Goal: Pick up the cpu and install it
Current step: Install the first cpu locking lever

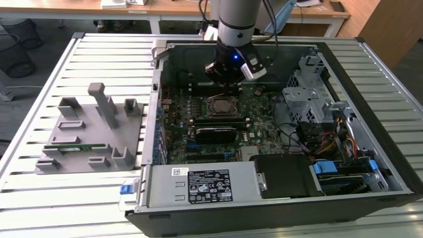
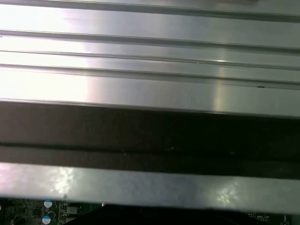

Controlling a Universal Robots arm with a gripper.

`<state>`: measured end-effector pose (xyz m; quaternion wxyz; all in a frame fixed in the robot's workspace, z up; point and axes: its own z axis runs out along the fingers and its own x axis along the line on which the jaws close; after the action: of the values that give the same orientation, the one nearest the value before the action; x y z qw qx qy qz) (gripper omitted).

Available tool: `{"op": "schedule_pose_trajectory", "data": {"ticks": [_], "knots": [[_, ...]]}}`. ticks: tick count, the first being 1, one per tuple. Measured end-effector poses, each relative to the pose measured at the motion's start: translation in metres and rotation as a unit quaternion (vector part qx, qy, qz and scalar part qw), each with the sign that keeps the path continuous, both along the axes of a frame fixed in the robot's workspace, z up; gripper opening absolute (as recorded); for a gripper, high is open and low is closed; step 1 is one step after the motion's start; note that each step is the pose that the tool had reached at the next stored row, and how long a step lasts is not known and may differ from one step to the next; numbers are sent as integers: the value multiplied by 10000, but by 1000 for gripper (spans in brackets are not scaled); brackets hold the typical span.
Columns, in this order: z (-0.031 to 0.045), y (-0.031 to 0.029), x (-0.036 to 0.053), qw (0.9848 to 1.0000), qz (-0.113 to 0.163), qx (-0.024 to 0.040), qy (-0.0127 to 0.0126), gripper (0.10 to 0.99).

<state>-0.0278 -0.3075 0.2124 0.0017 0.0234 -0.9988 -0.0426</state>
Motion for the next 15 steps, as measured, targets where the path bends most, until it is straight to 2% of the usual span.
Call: {"op": "schedule_pose_trajectory", "data": {"ticks": [15], "knots": [[-101,0,23,10000,0,-1,0,106]]}}
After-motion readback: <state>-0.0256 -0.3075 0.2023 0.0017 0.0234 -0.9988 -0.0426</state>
